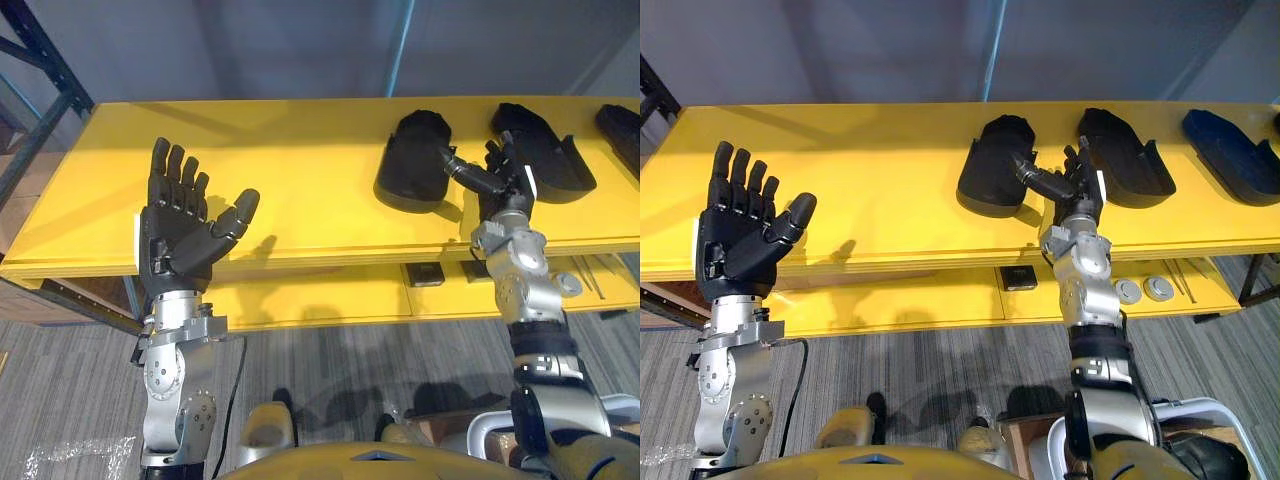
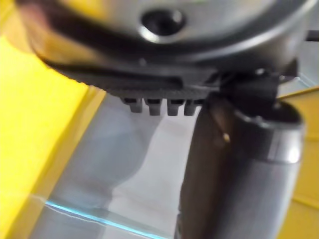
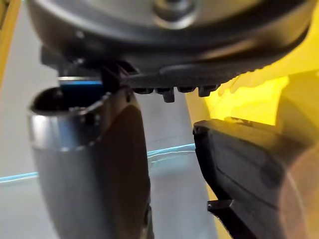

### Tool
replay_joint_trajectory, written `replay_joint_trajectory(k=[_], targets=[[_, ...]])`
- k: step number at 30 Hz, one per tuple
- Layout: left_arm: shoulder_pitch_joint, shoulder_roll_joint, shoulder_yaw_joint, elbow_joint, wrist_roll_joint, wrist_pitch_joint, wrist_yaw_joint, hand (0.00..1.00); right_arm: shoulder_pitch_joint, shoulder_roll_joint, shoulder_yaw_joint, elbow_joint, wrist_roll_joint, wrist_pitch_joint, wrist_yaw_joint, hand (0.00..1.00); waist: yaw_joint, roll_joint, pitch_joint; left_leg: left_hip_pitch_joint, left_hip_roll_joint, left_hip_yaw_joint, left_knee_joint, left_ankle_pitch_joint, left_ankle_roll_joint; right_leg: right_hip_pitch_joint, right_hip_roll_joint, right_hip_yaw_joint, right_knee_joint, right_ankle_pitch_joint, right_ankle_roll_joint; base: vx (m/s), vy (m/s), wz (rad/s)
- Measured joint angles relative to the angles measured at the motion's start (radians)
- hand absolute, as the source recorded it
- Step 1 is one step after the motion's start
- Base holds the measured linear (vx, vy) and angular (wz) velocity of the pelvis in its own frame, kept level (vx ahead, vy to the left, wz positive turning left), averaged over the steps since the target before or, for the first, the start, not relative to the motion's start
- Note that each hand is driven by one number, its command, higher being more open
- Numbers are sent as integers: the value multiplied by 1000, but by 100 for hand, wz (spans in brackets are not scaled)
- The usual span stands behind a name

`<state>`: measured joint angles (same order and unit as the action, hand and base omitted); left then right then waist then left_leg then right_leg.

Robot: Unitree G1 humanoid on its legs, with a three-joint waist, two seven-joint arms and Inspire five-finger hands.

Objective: Walk over and take three plastic housings, then place them on the shelf

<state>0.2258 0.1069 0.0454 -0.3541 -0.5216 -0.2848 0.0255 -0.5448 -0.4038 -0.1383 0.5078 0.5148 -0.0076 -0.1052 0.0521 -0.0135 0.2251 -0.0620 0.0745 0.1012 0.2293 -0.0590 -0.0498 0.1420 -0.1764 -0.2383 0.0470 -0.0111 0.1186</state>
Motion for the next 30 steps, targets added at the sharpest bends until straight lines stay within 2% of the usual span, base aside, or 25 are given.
replay_joint_trajectory(k=[5, 12, 17, 23, 30], targets=[[6, 37, -9, 94, -114, 9, -31, 100, -115, -61, 12, 140, 67, 2, 55, 100, 30, 12, 5, -21, 2, -24, -5, 22, -4, -2, 5, -17, -15, 0, 1, -70, -29, 14], [19, 64, -96, 111, -153, 5, -166, 100, -259, -112, 21, 317, 90, 22, 58, 100, 49, 62, 19, -38, 6, -44, -15, 49, -5, -18, 13, -32, -13, 3, 0, -66, -21, 7], [14, 89, -168, 106, -186, 0, -245, 100, -310, -114, 21, 389, 90, 56, 19, 100, 50, 63, 21, -37, 8, -41, -39, 65, -6, -25, 15, -29, -13, 10, -3, -8, -4, -1], [-28, 96, -219, 64, -194, 1, -246, 100, -420, -120, 21, 438, 83, 65, 26, 100, 49, 83, 67, -33, 10, -24, -39, 66, -5, -38, 15, -11, 1, 10, -3, -14, 2, -9], [-60, 124, -234, 65, -231, 0, -259, 100, -543, -186, 65, 484, 68, 63, 113, 100, 51, 97, 141, -51, 8, -22, -50, 81, -3, -73, 11, -10, 24, 6, -8, -21, -1, 0]])
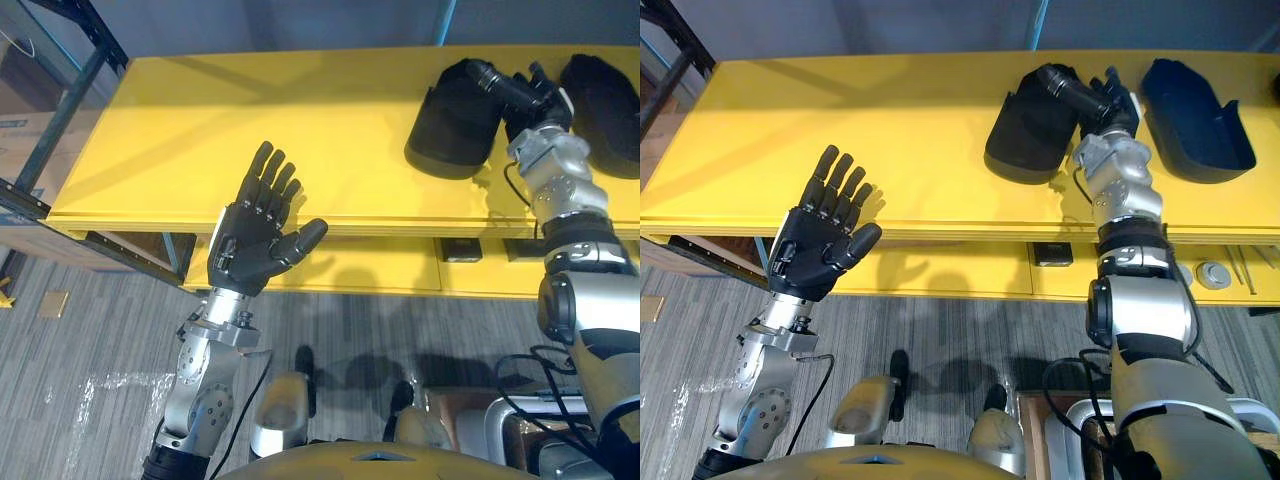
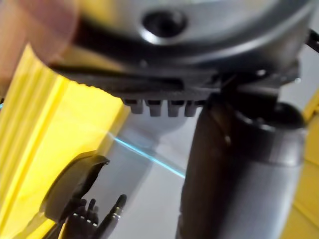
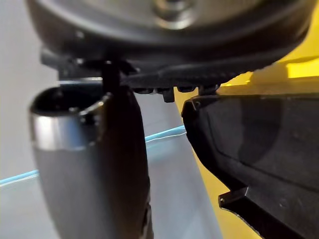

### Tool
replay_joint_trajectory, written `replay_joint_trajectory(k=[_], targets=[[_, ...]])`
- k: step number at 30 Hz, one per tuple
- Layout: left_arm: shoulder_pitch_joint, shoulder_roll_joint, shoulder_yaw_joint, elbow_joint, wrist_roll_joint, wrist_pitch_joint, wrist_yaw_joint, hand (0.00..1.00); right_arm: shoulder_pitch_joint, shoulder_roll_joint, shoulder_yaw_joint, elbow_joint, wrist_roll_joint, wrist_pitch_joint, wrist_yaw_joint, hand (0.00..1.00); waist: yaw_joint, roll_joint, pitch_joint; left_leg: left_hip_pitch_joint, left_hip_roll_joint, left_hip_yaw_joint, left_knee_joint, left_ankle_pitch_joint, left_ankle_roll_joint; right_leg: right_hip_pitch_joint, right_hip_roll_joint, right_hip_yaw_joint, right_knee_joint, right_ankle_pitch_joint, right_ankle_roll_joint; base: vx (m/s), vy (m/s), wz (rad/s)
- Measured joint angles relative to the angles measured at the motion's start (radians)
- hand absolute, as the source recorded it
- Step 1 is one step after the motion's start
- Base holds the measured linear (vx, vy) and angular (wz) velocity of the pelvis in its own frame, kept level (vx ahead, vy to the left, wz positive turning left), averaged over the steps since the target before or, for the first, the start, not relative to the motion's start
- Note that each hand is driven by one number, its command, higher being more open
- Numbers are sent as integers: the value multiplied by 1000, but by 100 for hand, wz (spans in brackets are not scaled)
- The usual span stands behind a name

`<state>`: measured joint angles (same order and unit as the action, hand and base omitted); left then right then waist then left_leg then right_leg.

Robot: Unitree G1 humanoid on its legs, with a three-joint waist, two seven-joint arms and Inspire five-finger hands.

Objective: Walk over and take three plastic housings, then place them on the shelf

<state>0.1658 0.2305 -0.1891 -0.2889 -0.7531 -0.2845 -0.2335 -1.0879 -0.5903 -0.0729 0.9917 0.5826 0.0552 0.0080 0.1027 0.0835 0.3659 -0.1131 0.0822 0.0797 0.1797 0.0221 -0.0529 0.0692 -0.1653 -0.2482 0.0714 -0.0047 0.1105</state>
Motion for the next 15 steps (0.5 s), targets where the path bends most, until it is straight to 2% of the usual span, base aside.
replay_joint_trajectory(k=[8, 15], targets=[[-3, 16, -32, 2, -35, -3, -42, 100, -109, -32, 97, 27, -30, -3, 80, 100, 0, 17, 50, -18, -3, -8, -13, 19, 3, -43, -12, -6, 55, -19, -2, -16, -1, 3], [-2, 25, -41, 5, -35, -5, -42, 100, -113, -35, 159, 34, -68, -4, 133, 100, 4, 24, 56, -15, -2, -36, -50, 53, -7, -72, -16, -23, 122, -56, -11, -34, -27, 11]])
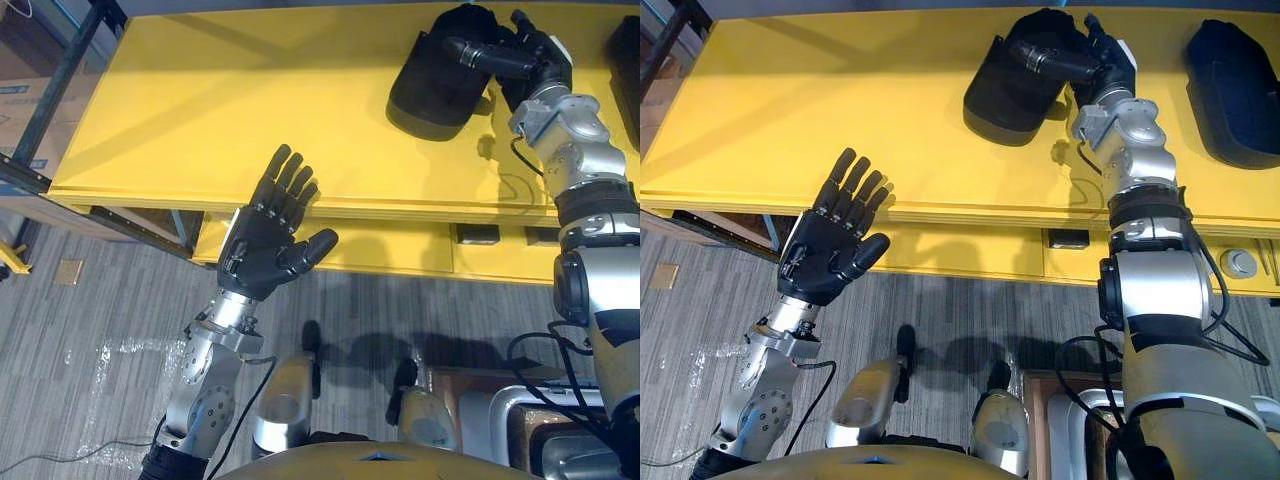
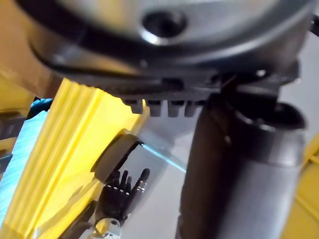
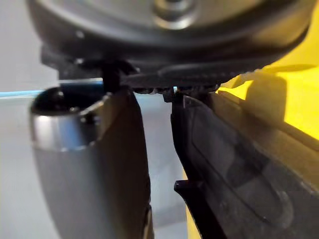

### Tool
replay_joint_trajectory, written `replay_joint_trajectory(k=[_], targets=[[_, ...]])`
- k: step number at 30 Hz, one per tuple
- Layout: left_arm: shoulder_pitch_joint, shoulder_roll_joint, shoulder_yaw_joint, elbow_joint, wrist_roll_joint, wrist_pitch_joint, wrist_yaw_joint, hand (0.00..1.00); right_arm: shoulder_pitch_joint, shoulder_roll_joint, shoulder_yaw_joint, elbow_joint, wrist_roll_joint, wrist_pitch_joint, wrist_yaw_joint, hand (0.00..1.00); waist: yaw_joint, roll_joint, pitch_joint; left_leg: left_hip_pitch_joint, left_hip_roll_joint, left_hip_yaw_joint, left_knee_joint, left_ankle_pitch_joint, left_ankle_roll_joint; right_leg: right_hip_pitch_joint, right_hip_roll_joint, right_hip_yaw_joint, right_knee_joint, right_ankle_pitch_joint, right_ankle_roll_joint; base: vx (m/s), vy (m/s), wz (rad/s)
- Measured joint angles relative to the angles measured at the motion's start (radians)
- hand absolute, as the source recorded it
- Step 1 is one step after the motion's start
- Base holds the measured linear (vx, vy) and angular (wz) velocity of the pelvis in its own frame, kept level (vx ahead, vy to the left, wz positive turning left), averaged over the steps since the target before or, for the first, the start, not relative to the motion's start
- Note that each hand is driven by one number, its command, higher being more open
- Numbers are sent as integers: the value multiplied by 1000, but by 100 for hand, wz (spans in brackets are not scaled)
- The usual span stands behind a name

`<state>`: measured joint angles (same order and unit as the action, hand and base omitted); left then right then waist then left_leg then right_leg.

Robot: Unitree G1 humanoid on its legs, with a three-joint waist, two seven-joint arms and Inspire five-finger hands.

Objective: Walk over and take three plastic housings, then place them on the shelf

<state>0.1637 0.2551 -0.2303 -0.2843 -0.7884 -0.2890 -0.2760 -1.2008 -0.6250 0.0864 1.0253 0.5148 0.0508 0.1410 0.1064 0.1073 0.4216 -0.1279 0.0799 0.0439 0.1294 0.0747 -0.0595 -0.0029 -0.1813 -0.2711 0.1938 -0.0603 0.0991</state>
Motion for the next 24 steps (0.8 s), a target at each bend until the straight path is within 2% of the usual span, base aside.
replay_joint_trajectory(k=[3, 6, 8, 10, 11, 13, 15, 16, 18, 19, 21, 24], targets=[[1, 0, 1, 0, 0, -4, -6, 100, -13, 0, 8, 0, -40, -2, -4, 100, 1, 6, 3, 0, 0, -3, -13, 11, -1, -10, -1, -3, 10, -3, -1, -34, -14, 4], [2, 0, 0, 0, 0, -12, -21, 100, -37, -15, 44, 4, -88, -20, -54, 100, -1, 10, 12, -1, 0, -10, -32, 25, -3, -17, -1, -10, 17, -5, -2, -32, -11, 7], [5, 1, 0, 0, 0, -20, -28, 100, -39, -31, 45, 4, -138, -38, -110, 100, 3, 11, 12, -1, 0, -14, -37, 30, -4, -17, 0, -16, 16, -5, -2, -14, -11, 7], [14, 1, 0, 0, 0, -36, -33, 100, -40, -44, 43, -15, -250, -65, -223, 100, 2, 11, 13, 5, 0, -14, -49, 37, -3, -16, 1, -15, 14, -5, -2, 0, 0, 0], [19, 1, 1, 0, 0, -39, -33, 100, -40, -47, 41, -29, -279, -67, -250, 100, 2, 11, 13, 7, 1, -12, -49, 37, -3, -16, 2, -14, 13, -5, -2, 9, -9, -8], [37, 1, 1, 0, 1, -43, -33, 100, -21, -59, 18, -129, -308, -68, -301, 100, -4, 11, 13, 15, 1, -5, -54, 37, -4, -13, 3, -8, 8, -3, -1, 14, -2, -11], [43, -1, 2, -3, 10, -43, -22, 100, 82, -84, -33, -409, -305, -85, -342, 100, -15, 10, 12, 16, 1, 2, -58, 34, -7, -11, 10, -3, -7, 3, 0, 23, 7, -9], [42, -2, 2, -3, 12, -43, -14, 100, 112, -82, -44, -482, -304, -86, -349, 100, -21, 10, 12, 20, 1, 5, -61, 34, -7, -10, 10, 0, -8, 3, 0, 31, 4, -14], [42, -3, 15, -16, 77, -42, 46, 100, 281, -54, -78, -747, -310, -85, -357, 100, -37, 4, 9, 66, 1, 24, -86, 32, -9, 23, 10, 9, -28, 6, 3, 45, 3, -21], [43, -2, 23, -27, 102, -40, 63, 100, 336, -35, -89, -809, -313, -85, -359, 100, -42, -4, 2, 74, 2, 30, -92, 31, -10, 25, 11, 10, -36, 6, 3, 34, -2, -24], [38, -2, 75, -90, 184, -38, 126, 100, 565, 70, -107, -1002, -316, -80, -362, 100, -65, -45, -34, 89, 7, 55, -112, 27, -14, 24, 18, 33, -56, 9, 4, 61, -7, -29], [7, -1, 161, -122, 311, -23, 217, 100, 836, 194, -110, -1119, -345, -70, -331, 100, -91, -84, -82, 111, 9, 92, -122, 16, -14, 31, 20, 63, -71, 16, 9, 102, 5, -34]])
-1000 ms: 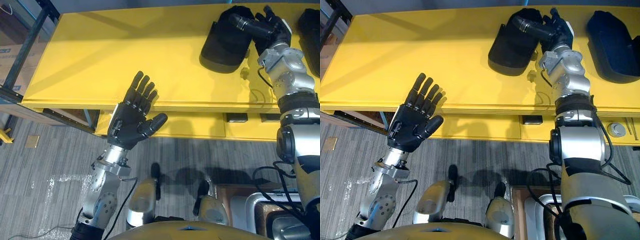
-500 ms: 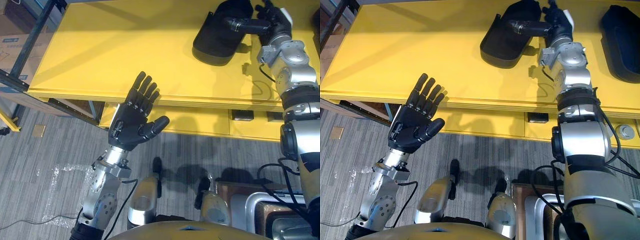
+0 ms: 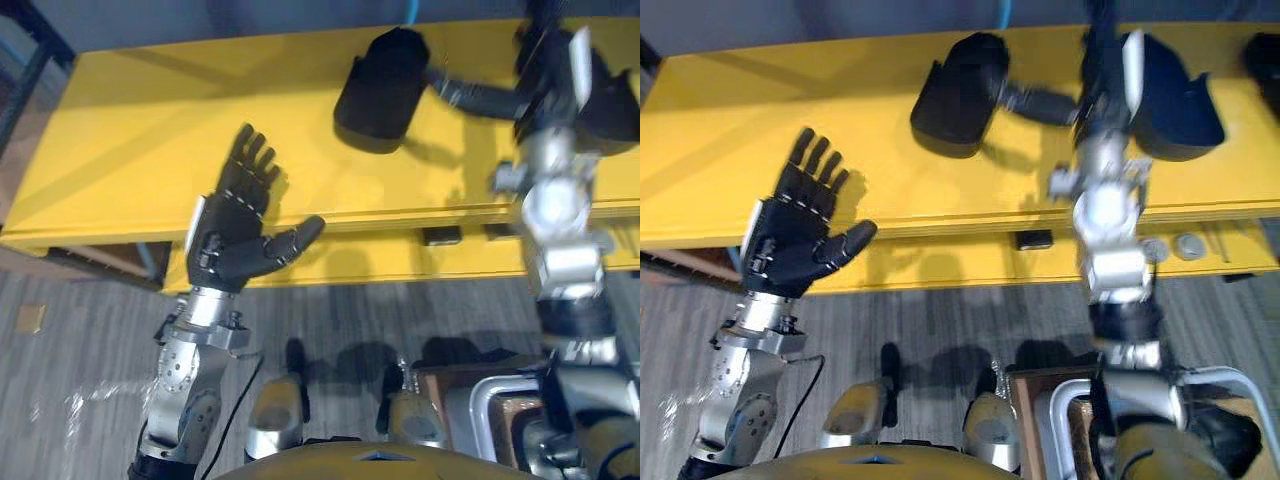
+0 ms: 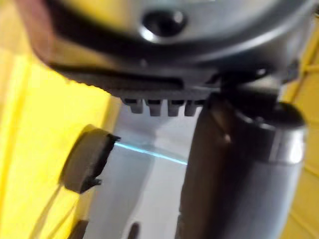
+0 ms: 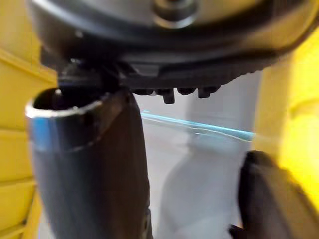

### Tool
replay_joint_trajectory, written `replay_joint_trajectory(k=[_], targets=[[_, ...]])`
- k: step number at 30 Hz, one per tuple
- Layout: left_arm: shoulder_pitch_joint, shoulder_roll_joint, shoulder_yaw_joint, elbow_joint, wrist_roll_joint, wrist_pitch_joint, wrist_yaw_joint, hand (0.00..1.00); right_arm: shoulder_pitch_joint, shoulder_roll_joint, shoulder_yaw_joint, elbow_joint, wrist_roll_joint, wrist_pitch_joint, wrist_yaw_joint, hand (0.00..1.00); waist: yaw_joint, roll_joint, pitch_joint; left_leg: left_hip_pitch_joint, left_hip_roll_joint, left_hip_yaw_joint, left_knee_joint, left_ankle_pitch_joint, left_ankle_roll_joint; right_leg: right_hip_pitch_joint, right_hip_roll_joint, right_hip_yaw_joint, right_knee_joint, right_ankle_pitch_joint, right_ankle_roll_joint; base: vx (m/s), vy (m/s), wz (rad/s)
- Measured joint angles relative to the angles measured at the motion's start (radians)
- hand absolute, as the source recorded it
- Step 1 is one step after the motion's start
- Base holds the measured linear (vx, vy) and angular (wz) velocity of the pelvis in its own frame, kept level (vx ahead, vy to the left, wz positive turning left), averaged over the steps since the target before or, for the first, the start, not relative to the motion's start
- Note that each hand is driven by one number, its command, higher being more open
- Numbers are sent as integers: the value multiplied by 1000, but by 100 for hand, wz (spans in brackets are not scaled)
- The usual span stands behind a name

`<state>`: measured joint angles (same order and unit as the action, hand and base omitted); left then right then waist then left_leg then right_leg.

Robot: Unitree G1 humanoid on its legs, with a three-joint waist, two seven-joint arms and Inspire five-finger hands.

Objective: Walk over and take three plastic housings, then place them on the shelf

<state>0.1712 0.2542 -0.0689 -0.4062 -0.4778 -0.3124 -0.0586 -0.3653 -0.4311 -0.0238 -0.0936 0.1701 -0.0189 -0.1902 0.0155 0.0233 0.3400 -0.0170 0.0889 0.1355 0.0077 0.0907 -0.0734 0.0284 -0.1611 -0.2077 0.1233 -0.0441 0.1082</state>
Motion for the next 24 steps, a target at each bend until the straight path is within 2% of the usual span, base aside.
replay_joint_trajectory(k=[3, 6, 9, 10, 11, 14, 18, 20, 24], targets=[[-48, 1, 94, 1, 129, 52, 109, 100, 173, 34, -16, -99, -6, 13, 63, 100, -29, -6, -8, 30, -2, 33, 3, -18, 0, 15, -2, 32, -8, 5, 4, 33, 29, -32], [-72, 2, 167, 1, 214, 95, 211, 100, 313, 65, -60, -205, -5, 7, 129, 100, -57, -7, -45, 32, 1, 65, 6, -30, 1, 7, 0, 62, -25, 14, 7, 0, 28, -31], [-110, 5, 195, 1, 261, 156, 272, 100, 401, 78, -95, -272, -44, -48, 159, 100, -77, -10, -75, 35, 3, 86, 7, -38, 0, 4, 3, 84, -41, 25, 8, -1, 13, -19], [-110, 5, 195, 1, 261, 156, 272, 100, 401, 78, -95, -272, -44, -48, 159, 100, -77, -10, -75, 35, 3, 86, 7, -38, 0, 4, 3, 84, -41, 25, 8, -15, 12, -28], [-133, 23, 196, 15, 298, 210, 303, 100, 431, 77, -105, -300, -48, -93, 181, 100, -83, -10, -85, 41, 5, 105, 7, -42, 0, -4, 6, 103, -41, 27, 8, -25, 9, -27], [-161, 67, 196, 89, 372, 290, 322, 100, 451, 77, -106, -317, -42, -151, 214, 100, -109, -9, -96, 46, 7, 123, 7, -44, -1, -15, 8, 120, -40, 28, 8, -28, 2, -22], [-229, 93, 196, 289, 359, 367, 330, 100, 488, 75, -105, -316, 80, -158, 293, 100, -135, -4, -106, 46, 8, 151, 7, -45, 0, -35, 10, 152, -38, 36, 8, -15, 5, -19], [-245, 98, 197, 353, 327, 383, 321, 100, 497, 75, -107, -316, 114, -159, 293, 100, -142, -1, -109, 46, 8, 169, 7, -46, 1, -47, 10, 169, -38, 39, 9, -3, 20, -24], [-283, 99, 196, 480, 240, 385, 334, 100, 522, 75, -139, -315, 133, -164, 304, 100, -182, 6, -111, 54, 4, 193, 7, -51, 6, -55, 9, 195, -35, 41, 10, 3, 13, -17]])
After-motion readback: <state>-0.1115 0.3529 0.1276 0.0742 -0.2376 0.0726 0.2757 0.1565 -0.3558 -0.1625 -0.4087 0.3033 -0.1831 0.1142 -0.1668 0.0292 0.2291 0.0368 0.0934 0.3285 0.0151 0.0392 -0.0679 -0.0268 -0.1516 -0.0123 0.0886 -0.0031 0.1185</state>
